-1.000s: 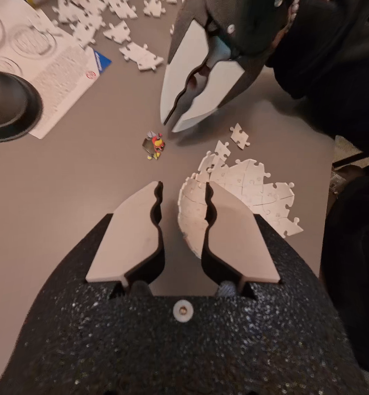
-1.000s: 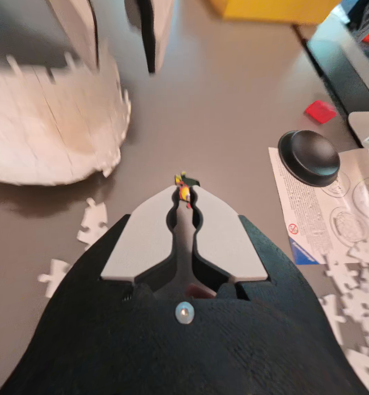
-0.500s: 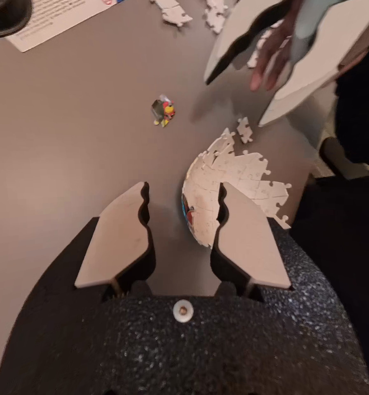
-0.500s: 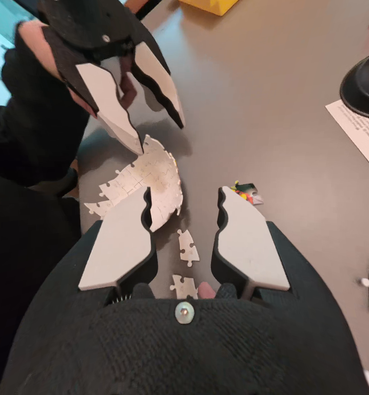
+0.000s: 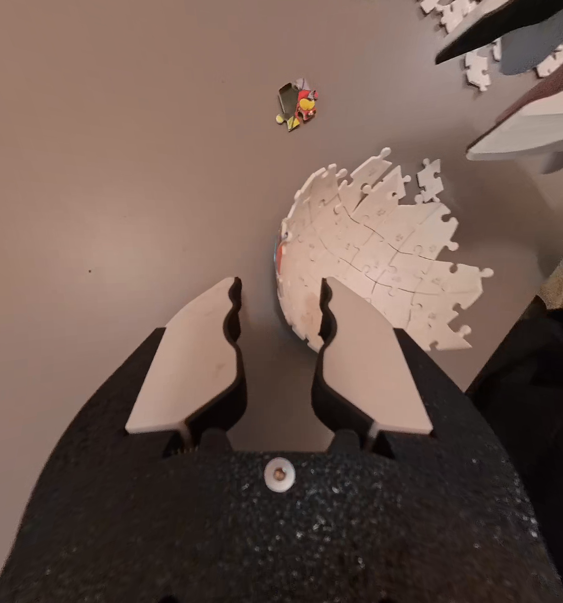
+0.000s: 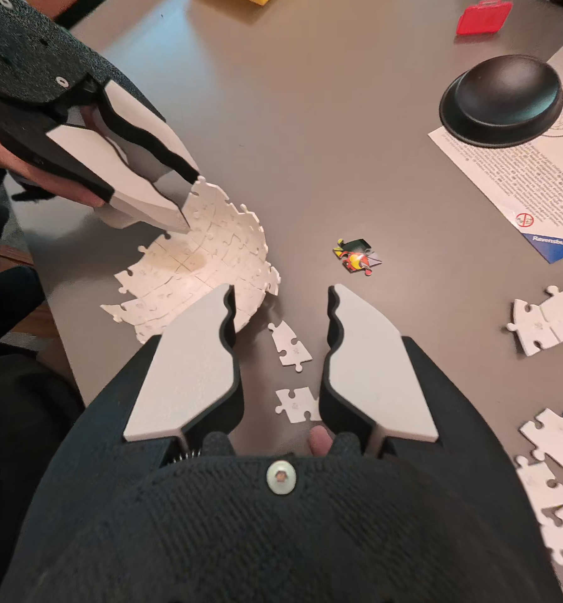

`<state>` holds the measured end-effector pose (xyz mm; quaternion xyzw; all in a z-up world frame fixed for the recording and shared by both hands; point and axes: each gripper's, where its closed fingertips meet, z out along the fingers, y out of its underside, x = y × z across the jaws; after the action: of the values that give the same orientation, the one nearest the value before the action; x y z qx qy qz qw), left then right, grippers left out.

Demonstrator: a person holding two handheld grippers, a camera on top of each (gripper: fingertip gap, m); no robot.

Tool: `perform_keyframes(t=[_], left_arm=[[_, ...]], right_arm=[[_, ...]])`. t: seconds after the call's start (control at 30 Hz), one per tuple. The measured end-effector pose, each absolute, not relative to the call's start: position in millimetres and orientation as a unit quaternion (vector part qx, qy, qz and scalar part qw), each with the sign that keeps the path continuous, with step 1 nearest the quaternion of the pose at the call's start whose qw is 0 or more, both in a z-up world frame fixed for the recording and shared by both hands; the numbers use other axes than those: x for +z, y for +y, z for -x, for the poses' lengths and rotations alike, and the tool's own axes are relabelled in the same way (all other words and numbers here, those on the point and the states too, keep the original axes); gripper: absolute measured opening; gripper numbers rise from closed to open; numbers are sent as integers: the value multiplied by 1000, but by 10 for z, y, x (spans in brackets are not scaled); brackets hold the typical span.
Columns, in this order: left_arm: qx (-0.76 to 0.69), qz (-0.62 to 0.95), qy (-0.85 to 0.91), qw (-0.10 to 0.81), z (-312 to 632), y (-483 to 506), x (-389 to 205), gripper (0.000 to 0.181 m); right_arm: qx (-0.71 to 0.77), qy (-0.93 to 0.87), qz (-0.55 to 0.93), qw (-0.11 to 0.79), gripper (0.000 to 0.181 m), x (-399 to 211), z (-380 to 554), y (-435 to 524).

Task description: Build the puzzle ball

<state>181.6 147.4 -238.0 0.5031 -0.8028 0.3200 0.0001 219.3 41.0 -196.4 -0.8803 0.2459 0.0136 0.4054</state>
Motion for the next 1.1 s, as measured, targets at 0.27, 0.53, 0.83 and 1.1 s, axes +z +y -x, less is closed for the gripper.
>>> perform_keyframes(t=[0.27,0.53,0.83,1.1], left_arm=[[310,-516,-798,34,-1804,1400,-2593,18],[341,-521,-782,6,-1857,1372,-2506,2],[372,-501,-776,-97,-1885,1335,-2396,2],[375,-455,-780,-210,-1892,1333,-2277,2]], right_arm=[[23,254,881,397,54,-1983,-2136,401],[32,264,883,388,54,-1970,-2095,387],[23,274,882,382,51,-2098,-1989,404],[29,268,890,366,45,-2267,-2106,420]])
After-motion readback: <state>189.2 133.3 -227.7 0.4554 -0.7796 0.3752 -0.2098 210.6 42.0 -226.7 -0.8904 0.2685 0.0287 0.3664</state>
